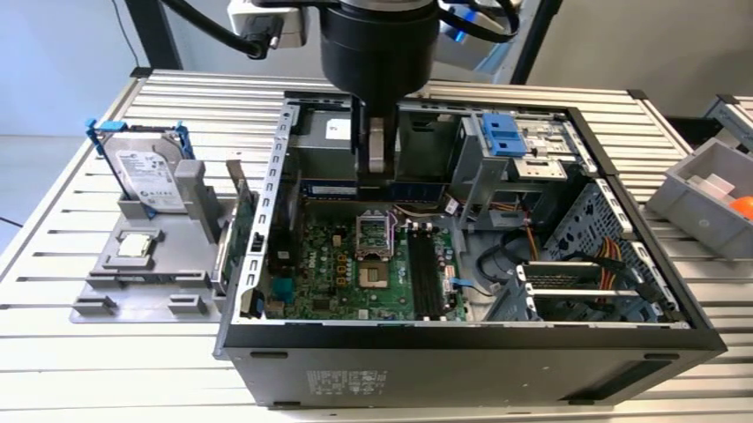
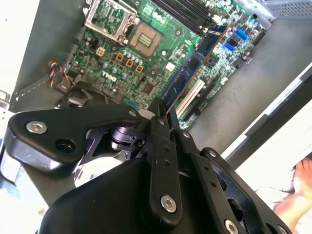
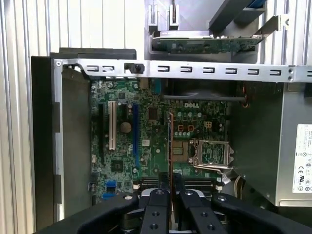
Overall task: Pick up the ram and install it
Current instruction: 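Pick up the ram and move it above insertion slot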
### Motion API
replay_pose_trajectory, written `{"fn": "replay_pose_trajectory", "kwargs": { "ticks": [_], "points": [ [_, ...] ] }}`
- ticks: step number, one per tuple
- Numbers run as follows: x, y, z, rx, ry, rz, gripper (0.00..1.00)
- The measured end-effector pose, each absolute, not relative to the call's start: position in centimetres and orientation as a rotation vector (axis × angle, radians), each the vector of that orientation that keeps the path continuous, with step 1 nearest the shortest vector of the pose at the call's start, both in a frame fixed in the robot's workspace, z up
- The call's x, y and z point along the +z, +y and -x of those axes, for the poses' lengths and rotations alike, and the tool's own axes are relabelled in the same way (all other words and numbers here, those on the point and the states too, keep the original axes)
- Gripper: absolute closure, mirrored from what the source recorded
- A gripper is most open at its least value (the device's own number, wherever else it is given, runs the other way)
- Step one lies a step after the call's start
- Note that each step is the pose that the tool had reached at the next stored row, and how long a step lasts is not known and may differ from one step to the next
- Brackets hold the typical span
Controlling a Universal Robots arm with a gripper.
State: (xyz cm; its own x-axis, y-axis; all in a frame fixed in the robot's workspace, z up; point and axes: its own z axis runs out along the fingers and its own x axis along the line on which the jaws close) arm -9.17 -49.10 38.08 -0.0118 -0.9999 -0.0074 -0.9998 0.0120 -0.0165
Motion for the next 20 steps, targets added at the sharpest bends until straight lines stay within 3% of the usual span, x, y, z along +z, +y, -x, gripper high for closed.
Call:
{"fn": "replay_pose_trajectory", "kwargs": {
  "ticks": [20],
  "points": [
    [38.1, -49.0, 5.6, -0.010, 2.223, 2.197, 1.00]
  ]
}}
